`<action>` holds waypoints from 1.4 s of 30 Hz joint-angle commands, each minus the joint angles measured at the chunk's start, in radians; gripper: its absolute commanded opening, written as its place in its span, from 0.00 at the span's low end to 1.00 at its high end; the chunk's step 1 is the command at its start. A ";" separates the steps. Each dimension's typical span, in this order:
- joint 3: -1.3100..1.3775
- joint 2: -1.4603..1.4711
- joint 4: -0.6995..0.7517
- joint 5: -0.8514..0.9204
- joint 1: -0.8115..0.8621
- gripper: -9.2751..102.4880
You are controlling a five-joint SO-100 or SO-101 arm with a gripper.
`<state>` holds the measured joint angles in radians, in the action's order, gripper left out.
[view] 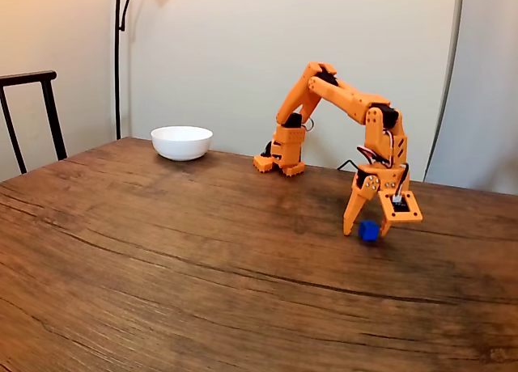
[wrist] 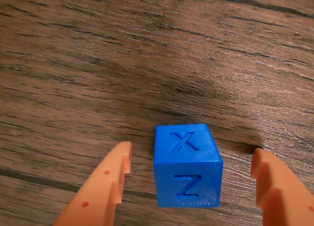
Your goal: Grasp the cube and drop it in the bowl
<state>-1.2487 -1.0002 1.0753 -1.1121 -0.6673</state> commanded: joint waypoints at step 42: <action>0.603 -0.023 0.673 -0.155 0.152 0.10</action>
<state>-0.7409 -0.9956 1.6782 -1.2563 -0.5430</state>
